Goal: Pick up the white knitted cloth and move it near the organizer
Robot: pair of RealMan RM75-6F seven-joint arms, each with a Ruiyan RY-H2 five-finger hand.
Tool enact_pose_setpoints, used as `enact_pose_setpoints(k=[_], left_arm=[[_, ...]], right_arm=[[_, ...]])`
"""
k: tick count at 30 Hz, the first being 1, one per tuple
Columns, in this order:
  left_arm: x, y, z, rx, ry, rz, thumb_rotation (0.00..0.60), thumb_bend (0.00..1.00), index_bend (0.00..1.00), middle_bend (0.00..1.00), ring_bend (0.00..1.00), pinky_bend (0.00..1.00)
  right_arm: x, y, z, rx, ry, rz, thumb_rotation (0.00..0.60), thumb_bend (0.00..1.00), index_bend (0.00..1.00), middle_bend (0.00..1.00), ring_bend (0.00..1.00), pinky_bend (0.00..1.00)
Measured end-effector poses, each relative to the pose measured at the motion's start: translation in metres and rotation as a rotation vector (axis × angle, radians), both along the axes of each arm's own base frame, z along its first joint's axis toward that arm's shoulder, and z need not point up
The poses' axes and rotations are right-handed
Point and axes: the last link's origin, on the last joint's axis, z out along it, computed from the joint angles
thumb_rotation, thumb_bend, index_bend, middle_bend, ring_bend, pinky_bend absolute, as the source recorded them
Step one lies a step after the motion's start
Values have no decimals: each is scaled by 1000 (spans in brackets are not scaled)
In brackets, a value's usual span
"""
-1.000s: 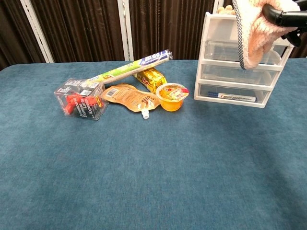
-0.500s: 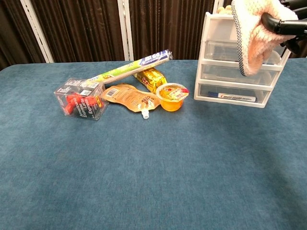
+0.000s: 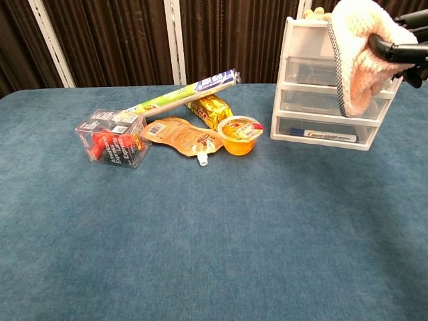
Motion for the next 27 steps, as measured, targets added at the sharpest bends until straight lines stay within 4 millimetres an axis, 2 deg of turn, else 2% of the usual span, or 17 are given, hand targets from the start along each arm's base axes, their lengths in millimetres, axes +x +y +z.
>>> enact_pose_setpoints(k=[6,8,9,11,13,15,16,18,20,27], left_arm=[[0,0,0,-1,-2,-1,600,0,0,0,0,0],[0,0,0,0,-2,-1,600,0,0,0,0,0],[0,0,0,-1,-2,-1,600,0,0,0,0,0],[0,0,0,-1,-2,-2,600,0,0,0,0,0],[1,0,0,-2,-1,-4,600,0,0,0,0,0],[1,0,0,-3,-1,-7,600,0,0,0,0,0],[1,0,0,-3,-1,-8,600,0,0,0,0,0],[1,0,0,-3,0,-9,600,0,0,0,0,0],[1,0,1,-3,0,-11,600,0,0,0,0,0],[1,-1,1,-8,-1,-23,600,0,0,0,0,0]], right_arm=[[-5,0,-3,9,10,-17,600,462,665,730,718,880],[-8,0,-6,20,16,-22,600,421,636,703,691,858],[-8,1,-8,30,22,-23,600,365,592,659,646,807],[-11,3,-12,58,42,-23,600,241,453,516,492,630],[-13,5,-16,93,61,-20,600,106,243,295,240,391],[-16,10,-20,134,91,-20,600,32,123,146,77,259],[-17,12,-21,147,105,-22,600,10,82,83,27,196],[-19,16,-24,169,142,-27,600,0,44,20,0,113],[-21,22,-26,178,179,-30,600,0,36,0,0,65],[-25,36,-19,161,304,-31,600,0,34,0,0,41]])
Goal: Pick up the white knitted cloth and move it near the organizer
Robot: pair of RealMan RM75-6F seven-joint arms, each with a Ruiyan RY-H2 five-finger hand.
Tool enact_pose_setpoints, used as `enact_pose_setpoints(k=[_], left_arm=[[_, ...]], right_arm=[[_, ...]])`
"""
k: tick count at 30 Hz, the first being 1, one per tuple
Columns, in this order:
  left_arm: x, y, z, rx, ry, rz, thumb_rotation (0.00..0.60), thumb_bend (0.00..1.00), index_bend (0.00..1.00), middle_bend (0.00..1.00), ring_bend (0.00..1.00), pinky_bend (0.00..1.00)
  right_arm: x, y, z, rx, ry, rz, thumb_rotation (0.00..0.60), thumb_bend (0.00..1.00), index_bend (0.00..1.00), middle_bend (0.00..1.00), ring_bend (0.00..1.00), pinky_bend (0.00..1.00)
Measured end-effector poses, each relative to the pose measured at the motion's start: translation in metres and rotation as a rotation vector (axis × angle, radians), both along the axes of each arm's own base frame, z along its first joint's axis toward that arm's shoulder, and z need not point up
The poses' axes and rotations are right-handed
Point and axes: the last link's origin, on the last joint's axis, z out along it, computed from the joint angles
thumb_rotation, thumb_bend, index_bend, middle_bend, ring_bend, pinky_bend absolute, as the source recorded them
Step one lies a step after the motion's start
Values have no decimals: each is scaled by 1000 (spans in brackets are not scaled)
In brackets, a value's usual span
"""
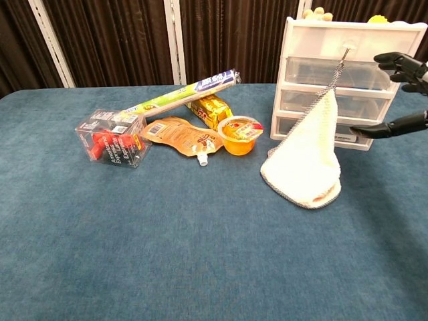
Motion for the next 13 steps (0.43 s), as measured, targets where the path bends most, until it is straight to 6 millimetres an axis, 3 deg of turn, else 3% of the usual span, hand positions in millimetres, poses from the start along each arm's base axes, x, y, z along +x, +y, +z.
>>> enact_pose_setpoints(k=[7,13], left_arm=[[-1,-1,2,-10,14,-10,600,0,0,0,0,0],[-2,-1,1,-11,39,-13,600,0,0,0,0,0]], right_arm=[[-22,23,34,42,274,28,600,0,49,0,0,31],[-57,63,68,108,580,42,600,0,38,0,0,14]])
